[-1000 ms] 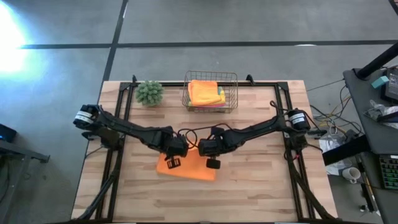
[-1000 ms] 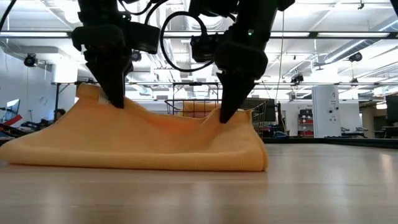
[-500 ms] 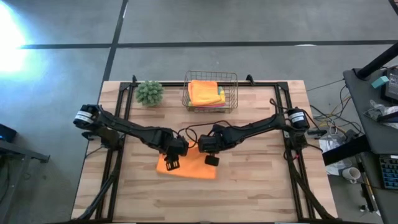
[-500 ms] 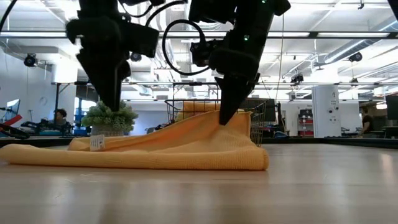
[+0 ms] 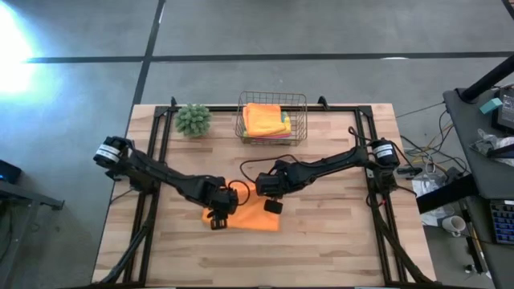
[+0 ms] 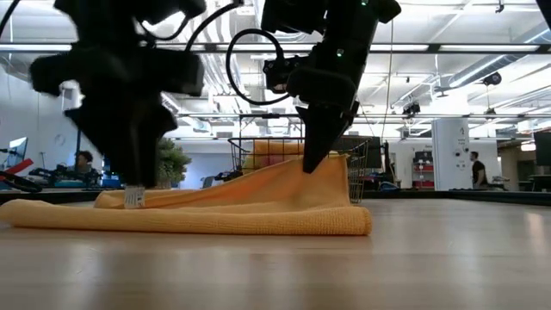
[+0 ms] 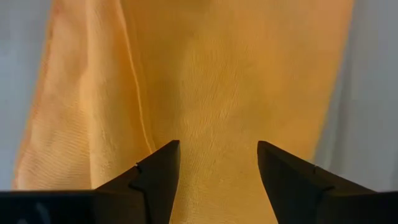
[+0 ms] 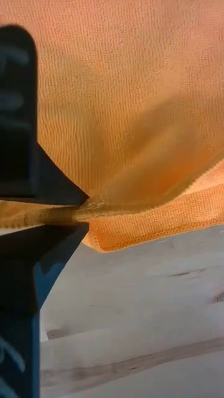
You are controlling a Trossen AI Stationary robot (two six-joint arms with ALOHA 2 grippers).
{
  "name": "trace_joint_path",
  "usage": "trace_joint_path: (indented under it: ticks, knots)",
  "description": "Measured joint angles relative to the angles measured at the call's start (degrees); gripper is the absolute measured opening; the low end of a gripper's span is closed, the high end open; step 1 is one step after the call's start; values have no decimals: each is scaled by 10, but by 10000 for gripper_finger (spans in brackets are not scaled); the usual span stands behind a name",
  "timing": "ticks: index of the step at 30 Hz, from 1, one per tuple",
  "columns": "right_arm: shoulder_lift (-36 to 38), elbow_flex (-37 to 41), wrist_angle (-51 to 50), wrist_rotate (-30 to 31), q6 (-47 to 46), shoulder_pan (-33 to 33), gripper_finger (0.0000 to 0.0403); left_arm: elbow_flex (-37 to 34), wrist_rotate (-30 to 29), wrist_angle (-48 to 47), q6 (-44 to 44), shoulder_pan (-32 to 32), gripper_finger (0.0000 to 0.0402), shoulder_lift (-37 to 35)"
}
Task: Fold microfiber towels
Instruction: Fold the orange towel
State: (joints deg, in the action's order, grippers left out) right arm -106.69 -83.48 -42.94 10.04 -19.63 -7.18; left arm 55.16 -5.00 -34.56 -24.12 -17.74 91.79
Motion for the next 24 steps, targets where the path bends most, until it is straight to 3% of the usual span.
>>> trace_joint_path:
  ticks: [11,18,24]
  knots:
    - [6,0,-1,-8,-3,0,111,-52,-19,11,5,-4,198,-1]
    - [15,3,80,-146,-19,-19,125,-52,-26,11,5,-4,198,-1]
    - [-17,6,170,-154,-30,-63,114,-53,-30,11,10,-4,198,-5]
